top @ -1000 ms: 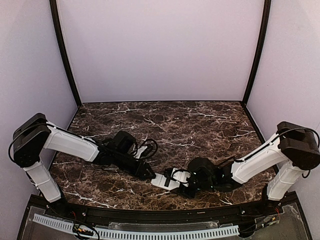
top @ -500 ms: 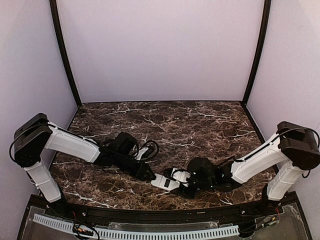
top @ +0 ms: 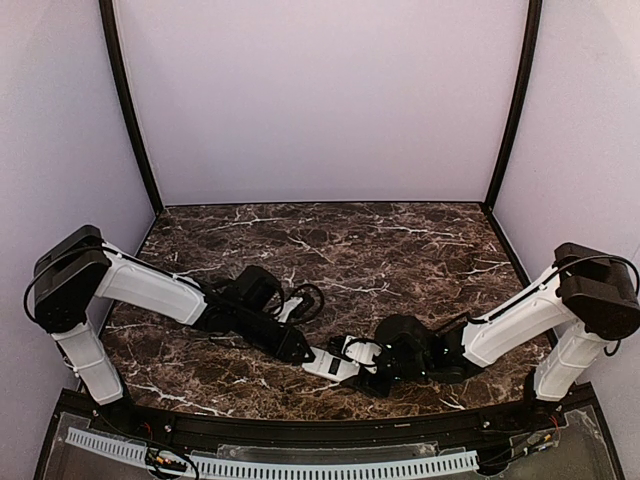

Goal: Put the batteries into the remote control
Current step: Press the battery cover on the remote control.

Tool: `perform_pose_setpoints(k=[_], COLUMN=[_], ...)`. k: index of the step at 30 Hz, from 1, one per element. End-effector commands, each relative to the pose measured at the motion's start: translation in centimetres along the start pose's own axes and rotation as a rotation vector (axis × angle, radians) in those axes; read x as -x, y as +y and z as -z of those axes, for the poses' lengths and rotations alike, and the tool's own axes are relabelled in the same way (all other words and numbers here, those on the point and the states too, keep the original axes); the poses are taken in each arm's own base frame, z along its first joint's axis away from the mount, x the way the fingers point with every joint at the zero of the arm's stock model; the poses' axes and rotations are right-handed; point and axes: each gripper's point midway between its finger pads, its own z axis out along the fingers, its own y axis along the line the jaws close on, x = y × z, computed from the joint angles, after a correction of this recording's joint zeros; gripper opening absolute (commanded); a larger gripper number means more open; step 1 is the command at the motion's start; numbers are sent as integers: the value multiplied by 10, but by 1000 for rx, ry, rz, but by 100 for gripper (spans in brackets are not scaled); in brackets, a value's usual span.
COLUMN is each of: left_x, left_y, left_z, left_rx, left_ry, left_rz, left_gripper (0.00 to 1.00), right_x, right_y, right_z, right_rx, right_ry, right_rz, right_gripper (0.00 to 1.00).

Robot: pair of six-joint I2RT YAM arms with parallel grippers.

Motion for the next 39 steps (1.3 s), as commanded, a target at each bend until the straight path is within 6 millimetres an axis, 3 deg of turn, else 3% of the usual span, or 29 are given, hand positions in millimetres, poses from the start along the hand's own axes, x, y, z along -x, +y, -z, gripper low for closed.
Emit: perform_pose_setpoints(k=[1, 20, 39], left_x=[-1, -9, -38], left_y=[0, -2, 10], left_z=[-3, -17, -27], left_rx=[22, 41, 42], left_ry=[26, 72, 139], left_rz=[-10, -15, 109], left_gripper=[31, 24, 23], right_x=[10, 13, 15], right_y=[0, -1, -5], right_z=[1, 0, 0], right_rx=[8, 5, -24], right_ry=[-31, -42, -43], right_rz=[-7, -7, -69], right_gripper=[0, 0, 0])
